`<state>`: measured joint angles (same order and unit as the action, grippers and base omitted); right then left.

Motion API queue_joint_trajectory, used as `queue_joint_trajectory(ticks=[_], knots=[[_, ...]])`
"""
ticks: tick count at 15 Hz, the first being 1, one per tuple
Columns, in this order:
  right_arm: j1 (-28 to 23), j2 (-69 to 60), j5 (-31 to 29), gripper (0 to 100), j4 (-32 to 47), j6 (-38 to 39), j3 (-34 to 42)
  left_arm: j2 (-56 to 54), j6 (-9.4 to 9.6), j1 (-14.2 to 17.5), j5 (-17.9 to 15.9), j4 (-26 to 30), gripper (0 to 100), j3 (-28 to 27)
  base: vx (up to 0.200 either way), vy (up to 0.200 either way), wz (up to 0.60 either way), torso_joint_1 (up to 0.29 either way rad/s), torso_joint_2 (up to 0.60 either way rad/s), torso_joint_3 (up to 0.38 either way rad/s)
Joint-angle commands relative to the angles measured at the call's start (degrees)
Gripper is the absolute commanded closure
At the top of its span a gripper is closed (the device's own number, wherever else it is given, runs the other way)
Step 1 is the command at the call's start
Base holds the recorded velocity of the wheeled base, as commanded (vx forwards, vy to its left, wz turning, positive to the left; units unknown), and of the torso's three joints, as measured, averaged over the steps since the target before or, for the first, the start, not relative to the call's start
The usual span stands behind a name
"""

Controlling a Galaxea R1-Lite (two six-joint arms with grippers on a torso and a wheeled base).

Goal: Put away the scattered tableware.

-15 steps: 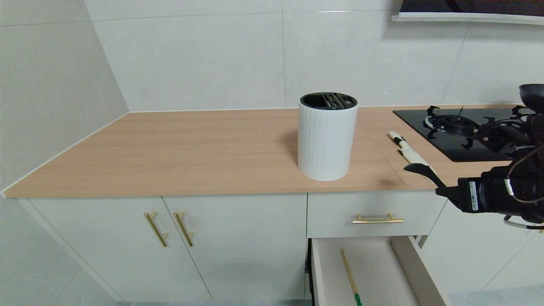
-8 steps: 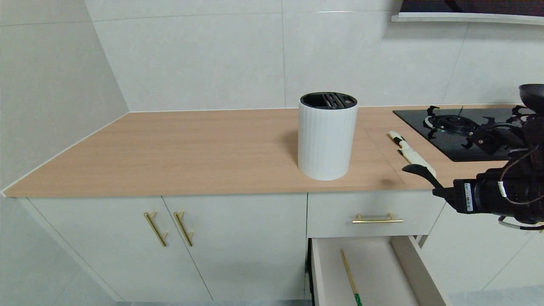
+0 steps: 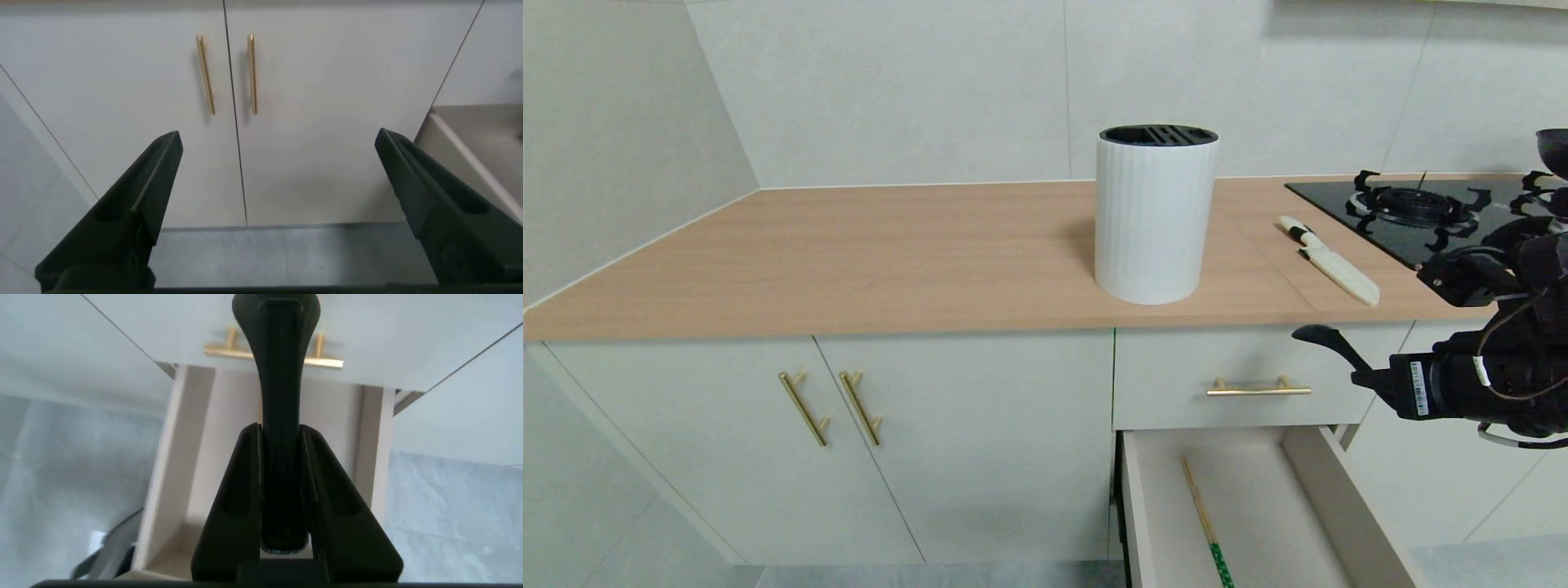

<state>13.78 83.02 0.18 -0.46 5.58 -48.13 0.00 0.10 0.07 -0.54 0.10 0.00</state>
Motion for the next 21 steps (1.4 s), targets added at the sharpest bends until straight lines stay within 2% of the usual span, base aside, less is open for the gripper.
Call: queue_joint_trajectory(ticks=[1, 12, 17, 21], knots=[[0.02, 0.21, 0.08, 100, -0.06, -0.05, 0.23, 0.09, -0.01, 0.01, 0.01, -0.01, 0, 0.0, 0.0, 0.0, 0.0, -0.178, 0.47, 0.276], [0.02, 2.06, 0.08, 100, 0.02, -0.13, 0.32, 0.09, -0.01, 0.01, 0.01, -0.01, 0, 0.0, 0.0, 0.0, 0.0, -0.132, 0.44, 0.305], [0.11, 2.85, 0.26, 100, -0.06, -0.22, 0.67, 0.09, -0.01, 0.01, 0.01, -0.01, 0, 0.0, 0.0, 0.0, 0.0, -0.015, 0.06, 0.038], [0.11, 12.26, -0.09, 100, -2.09, -0.13, 0.58, 0.09, -0.01, 0.01, 0.01, -0.01, 0, 0.0, 0.0, 0.0, 0.0, 0.0, 0.0, 0.0]])
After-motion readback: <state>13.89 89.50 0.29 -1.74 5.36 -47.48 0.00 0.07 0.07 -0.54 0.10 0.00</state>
